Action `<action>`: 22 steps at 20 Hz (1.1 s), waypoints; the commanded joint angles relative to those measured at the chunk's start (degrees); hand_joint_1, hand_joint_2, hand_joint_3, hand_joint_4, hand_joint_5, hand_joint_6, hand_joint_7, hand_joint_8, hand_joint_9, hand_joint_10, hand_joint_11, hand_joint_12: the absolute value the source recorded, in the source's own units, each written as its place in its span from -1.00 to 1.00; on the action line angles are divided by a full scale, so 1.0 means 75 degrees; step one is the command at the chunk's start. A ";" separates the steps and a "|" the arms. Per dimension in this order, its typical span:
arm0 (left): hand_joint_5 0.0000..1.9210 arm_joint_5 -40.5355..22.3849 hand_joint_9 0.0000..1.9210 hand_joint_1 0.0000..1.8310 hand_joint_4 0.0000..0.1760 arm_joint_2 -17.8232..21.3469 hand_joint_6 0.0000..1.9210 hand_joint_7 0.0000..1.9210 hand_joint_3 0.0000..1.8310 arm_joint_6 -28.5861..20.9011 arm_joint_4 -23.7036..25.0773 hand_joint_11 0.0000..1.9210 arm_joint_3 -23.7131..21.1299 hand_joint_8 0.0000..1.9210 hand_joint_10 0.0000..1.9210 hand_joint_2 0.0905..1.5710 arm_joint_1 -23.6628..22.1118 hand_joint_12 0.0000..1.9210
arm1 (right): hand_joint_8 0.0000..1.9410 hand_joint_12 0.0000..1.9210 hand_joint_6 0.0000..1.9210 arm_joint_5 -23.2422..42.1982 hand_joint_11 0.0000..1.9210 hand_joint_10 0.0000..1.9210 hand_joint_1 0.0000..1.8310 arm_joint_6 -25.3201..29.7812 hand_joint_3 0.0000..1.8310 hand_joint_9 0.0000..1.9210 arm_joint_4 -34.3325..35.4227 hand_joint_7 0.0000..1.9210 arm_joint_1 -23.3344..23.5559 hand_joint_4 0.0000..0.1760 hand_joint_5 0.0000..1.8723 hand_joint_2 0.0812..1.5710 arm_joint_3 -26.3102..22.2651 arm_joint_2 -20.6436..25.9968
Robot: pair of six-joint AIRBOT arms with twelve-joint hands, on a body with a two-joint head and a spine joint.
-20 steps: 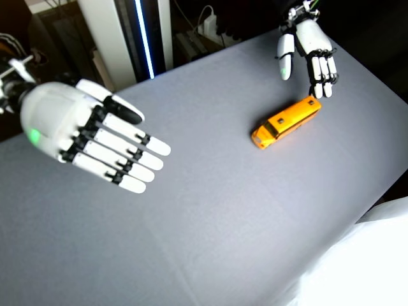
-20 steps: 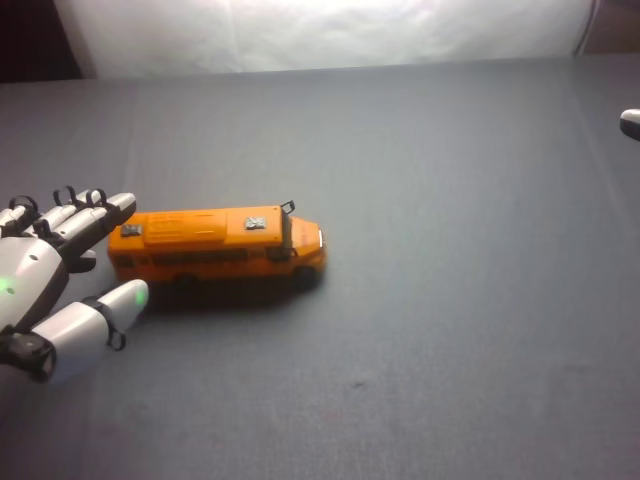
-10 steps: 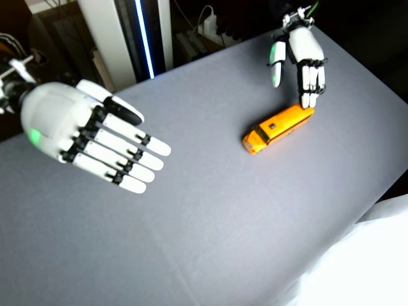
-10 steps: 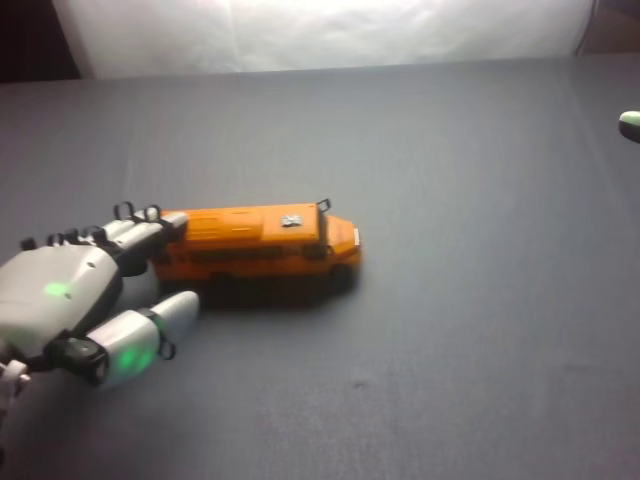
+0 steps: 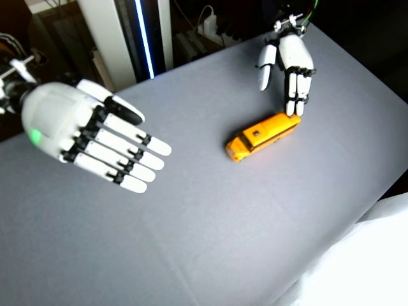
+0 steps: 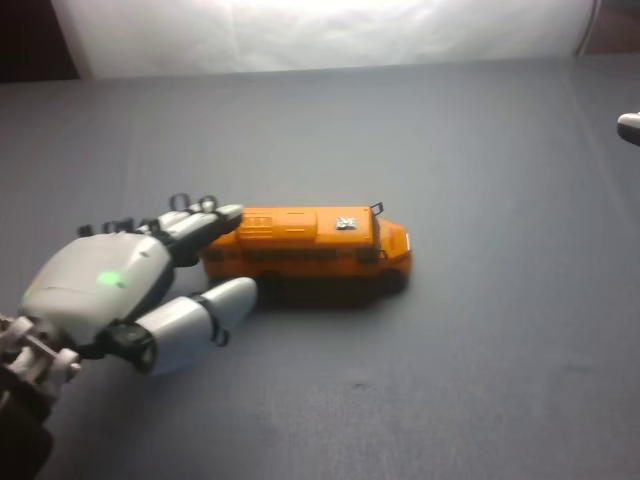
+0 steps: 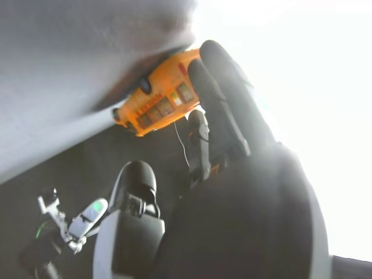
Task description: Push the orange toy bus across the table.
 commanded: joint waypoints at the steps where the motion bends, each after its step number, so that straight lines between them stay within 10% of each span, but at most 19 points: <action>1: -0.66 -0.0691 -0.26 -0.89 -0.32 -0.0085 -0.99 -0.69 -0.99 -0.0034 0.0387 -0.37 -0.0011 -0.99 -0.98 0.74 -0.0118 -0.65 | -1.00 -0.81 -1.00 0.0972 -0.79 -0.99 -0.46 0.0075 -1.00 -0.67 0.0091 -0.60 0.0016 -1.00 -0.61 0.76 0.0037 0.0002; 5: -0.62 -0.0608 -0.21 -0.87 -1.00 -0.0215 -0.99 -0.67 -1.00 -0.0035 0.0682 -0.27 0.0003 -1.00 -0.99 0.71 -0.0358 -0.61 | -1.00 -0.81 -1.00 0.0972 -0.79 -1.00 -0.42 0.0076 -1.00 -0.67 0.0092 -0.60 0.0016 -1.00 -0.60 0.75 0.0037 0.0001; 13: -0.64 -0.0307 -0.17 -0.89 -0.86 -0.0524 -1.00 -0.68 -1.00 -0.0068 0.1118 -0.28 0.0095 -1.00 -1.00 0.72 -0.0750 -0.39 | -1.00 -0.81 -1.00 0.0972 -0.78 -1.00 -0.45 0.0076 -1.00 -0.66 0.0093 -0.59 0.0016 -1.00 -0.60 0.75 0.0039 -0.0011; 16: -0.68 -0.0145 -0.18 -0.90 -0.24 -0.0719 -1.00 -0.67 -1.00 -0.0116 0.1319 -0.28 0.0182 -1.00 -1.00 0.75 -0.0960 -0.59 | -1.00 -0.80 -1.00 0.0972 -0.76 -0.99 -0.41 0.0076 -1.00 -0.65 0.0093 -0.58 0.0016 -1.00 -0.59 0.75 0.0039 -0.0011; 17: -0.64 -0.0127 -0.24 -0.87 -0.57 -0.0769 -0.99 -0.65 -1.00 -0.0116 0.1370 -0.32 0.0200 -0.99 -1.00 0.77 -0.1029 -0.60 | -1.00 -0.80 -1.00 0.0972 -0.77 -1.00 -0.41 0.0077 -1.00 -0.65 0.0093 -0.58 0.0016 -1.00 -0.59 0.75 0.0039 -0.0011; 19: -0.61 -0.0133 -0.40 -0.83 -0.64 -0.0810 -0.99 -0.63 -1.00 -0.0116 0.1422 -0.52 0.0223 -1.00 -1.00 0.77 -0.1124 -0.59 | -1.00 -0.81 -1.00 0.0972 -0.77 -1.00 -0.40 0.0079 -1.00 -0.65 0.0093 -0.59 0.0016 -1.00 -0.60 0.76 0.0037 -0.0011; 22: -0.63 -0.0030 -0.36 -0.88 -0.34 -0.0894 -1.00 -0.64 -1.00 -0.0160 0.1560 -0.47 0.0281 -1.00 -0.98 0.76 -0.1255 -0.55 | -1.00 -0.80 -1.00 0.0972 -0.76 -0.99 -0.40 0.0082 -1.00 -0.64 0.0093 -0.58 0.0016 -1.00 -0.59 0.76 0.0038 -0.0011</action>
